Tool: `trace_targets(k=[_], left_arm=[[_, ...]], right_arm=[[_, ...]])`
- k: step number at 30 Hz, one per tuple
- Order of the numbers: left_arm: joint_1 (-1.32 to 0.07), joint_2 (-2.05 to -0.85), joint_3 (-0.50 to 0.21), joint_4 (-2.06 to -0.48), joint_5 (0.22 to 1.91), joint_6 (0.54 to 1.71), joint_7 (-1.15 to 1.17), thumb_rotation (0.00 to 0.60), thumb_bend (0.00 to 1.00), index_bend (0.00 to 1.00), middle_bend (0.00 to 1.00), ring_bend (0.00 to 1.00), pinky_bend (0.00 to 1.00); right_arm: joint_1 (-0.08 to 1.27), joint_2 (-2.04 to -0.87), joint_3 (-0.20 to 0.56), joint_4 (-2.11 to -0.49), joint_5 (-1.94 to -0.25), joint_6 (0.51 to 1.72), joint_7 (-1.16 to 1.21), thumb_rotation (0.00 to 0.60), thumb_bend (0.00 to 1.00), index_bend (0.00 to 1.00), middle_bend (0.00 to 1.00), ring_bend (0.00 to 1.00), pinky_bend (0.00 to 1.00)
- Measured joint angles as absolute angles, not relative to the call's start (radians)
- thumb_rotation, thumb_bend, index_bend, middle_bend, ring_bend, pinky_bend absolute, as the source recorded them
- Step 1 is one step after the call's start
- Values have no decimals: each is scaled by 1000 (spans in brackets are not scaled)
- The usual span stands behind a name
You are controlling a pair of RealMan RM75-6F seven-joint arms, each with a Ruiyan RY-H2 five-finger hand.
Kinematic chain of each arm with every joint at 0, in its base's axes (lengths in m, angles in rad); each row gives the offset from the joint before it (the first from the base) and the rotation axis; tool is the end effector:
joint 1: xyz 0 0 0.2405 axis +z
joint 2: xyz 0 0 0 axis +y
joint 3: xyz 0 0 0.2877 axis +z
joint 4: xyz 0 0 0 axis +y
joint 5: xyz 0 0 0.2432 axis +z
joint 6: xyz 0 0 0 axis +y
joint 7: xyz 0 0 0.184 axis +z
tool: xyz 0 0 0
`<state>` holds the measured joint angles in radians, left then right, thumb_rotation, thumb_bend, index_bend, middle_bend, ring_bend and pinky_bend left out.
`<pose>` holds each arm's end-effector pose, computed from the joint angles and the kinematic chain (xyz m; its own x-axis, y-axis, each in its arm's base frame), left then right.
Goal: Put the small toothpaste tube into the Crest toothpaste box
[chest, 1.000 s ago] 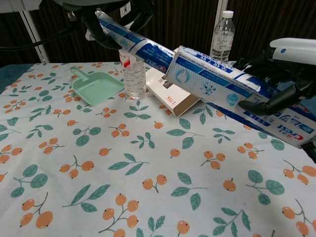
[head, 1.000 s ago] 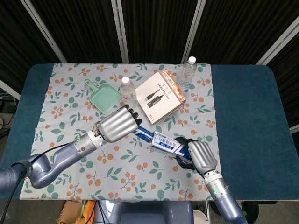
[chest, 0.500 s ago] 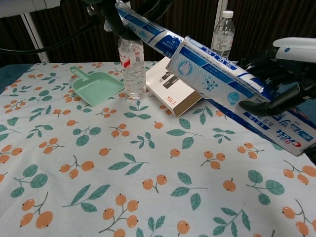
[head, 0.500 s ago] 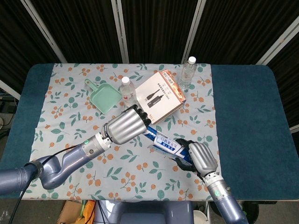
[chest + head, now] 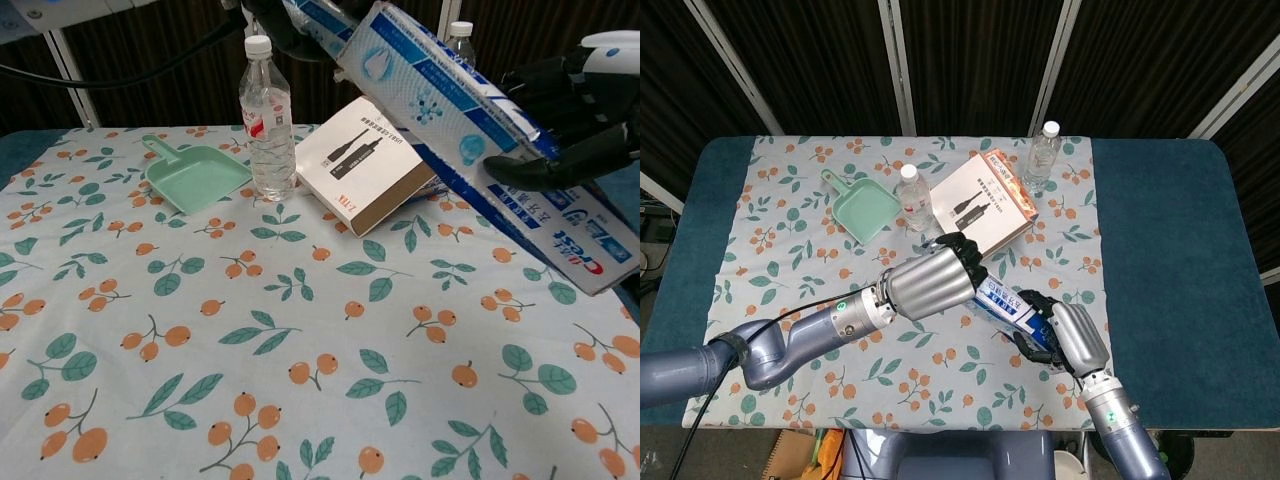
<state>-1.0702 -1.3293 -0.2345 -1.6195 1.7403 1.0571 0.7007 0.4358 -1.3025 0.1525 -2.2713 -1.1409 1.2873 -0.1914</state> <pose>0.0557 0.3790 0.0211 0.4758 -0.6783 0.5599 -0.0011 -0.6371 -0.7708 -0.1091 -0.2716 0.0449 -0.2113 -0.3299 0.9201 -0.9558 -0.1271 -0.2651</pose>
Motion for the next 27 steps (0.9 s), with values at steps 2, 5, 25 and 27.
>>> trace_targets(k=[2, 5, 25, 27], left_arm=[[-1075, -1334, -242, -1617, 1744, 1062, 701, 600, 229, 433, 445, 366, 448], [-1082, -1340, -259, -1617, 1746, 1072, 708, 600, 156, 382, 380, 311, 409], [-1093, -1324, -335, -1650, 1756, 1168, 686, 600, 37, 274, 270, 217, 344], [-1090, -1321, -344, -1656, 1756, 1184, 677, 600, 37, 275, 270, 217, 344]], right_arm=[[426, -1302, 156, -2280, -1154, 1293, -157, 600, 408, 339, 448, 409, 443], [411, -1304, 157, -2288, -1189, 1305, -113, 600, 408, 339, 448, 409, 444], [320, -1326, 153, -2265, -1288, 1357, 197, 600, 408, 339, 448, 409, 443], [315, -1325, 158, -2259, -1281, 1356, 223, 600, 408, 339, 448, 409, 443]])
